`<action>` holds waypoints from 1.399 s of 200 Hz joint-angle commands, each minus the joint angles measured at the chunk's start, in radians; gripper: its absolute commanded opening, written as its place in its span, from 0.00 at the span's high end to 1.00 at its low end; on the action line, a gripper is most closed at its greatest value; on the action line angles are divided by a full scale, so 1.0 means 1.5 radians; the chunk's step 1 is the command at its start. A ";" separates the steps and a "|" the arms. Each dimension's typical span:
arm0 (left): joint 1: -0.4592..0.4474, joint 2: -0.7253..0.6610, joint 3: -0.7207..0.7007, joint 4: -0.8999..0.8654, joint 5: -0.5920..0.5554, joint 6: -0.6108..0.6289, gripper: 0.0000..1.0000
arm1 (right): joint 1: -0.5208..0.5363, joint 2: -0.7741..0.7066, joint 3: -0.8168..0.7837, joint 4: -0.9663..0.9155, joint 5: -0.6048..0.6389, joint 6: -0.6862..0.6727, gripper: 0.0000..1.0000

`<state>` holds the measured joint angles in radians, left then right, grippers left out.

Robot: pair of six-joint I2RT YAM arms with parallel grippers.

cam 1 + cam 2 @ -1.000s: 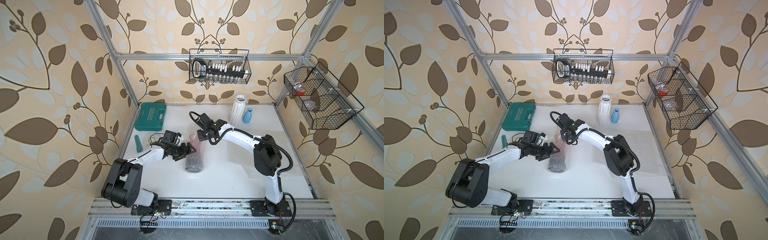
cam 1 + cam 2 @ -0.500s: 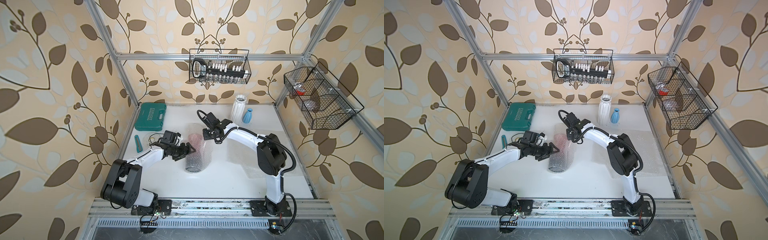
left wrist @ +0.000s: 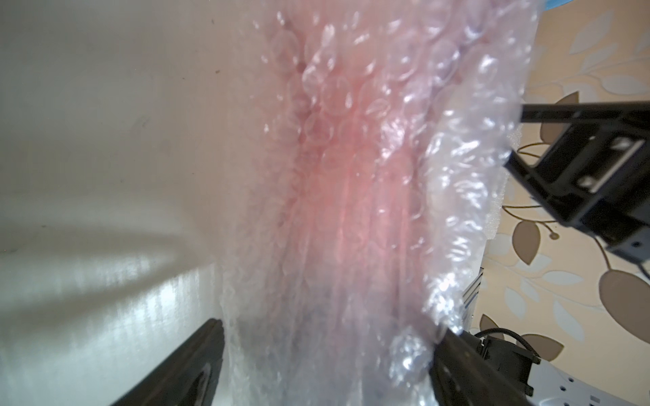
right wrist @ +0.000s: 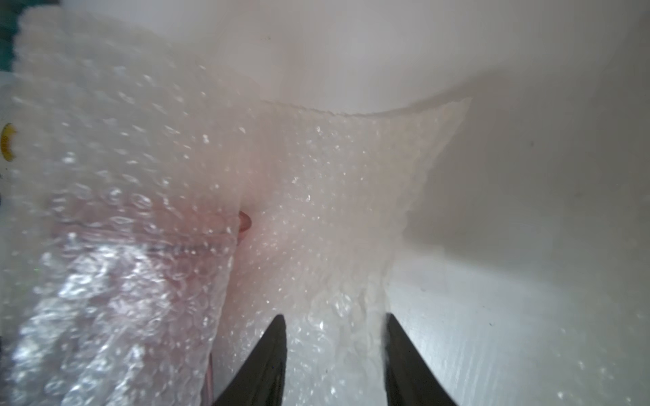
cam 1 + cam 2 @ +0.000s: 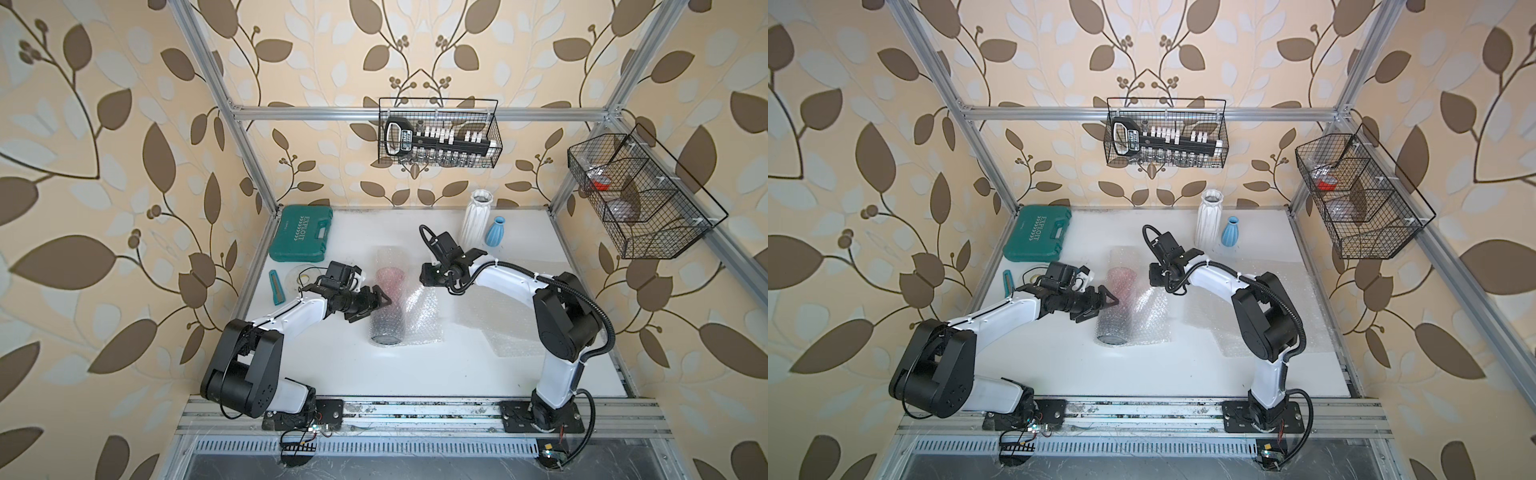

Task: Unwrap the vase from the bubble wrap
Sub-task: Unwrap the bubble wrap at the center of the board.

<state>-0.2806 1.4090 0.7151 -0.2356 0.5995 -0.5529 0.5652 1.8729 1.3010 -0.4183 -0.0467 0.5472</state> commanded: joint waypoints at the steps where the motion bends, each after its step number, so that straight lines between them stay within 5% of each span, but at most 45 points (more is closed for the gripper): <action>1: -0.004 -0.012 -0.016 -0.055 -0.005 0.008 0.11 | -0.010 -0.019 -0.041 0.038 -0.045 0.016 0.54; 94: -0.004 -0.021 -0.015 -0.056 0.005 0.011 0.11 | -0.027 -0.018 -0.159 0.175 -0.231 0.025 0.51; 158: -0.004 -0.053 -0.023 -0.020 0.045 -0.006 0.07 | -0.028 -0.039 -0.165 0.187 -0.239 0.024 0.95; 215: -0.004 -0.139 -0.017 -0.020 0.009 -0.007 0.01 | -0.023 -0.086 -0.145 0.147 -0.230 0.000 0.98; 280: -0.004 -0.106 -0.030 -0.001 0.059 -0.018 0.01 | -0.019 -0.145 -0.109 0.098 -0.211 -0.015 1.00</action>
<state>-0.2821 1.2350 0.6872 -0.2630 0.6334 -0.5610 0.5385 1.7100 1.0863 -0.2398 -0.3962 0.5491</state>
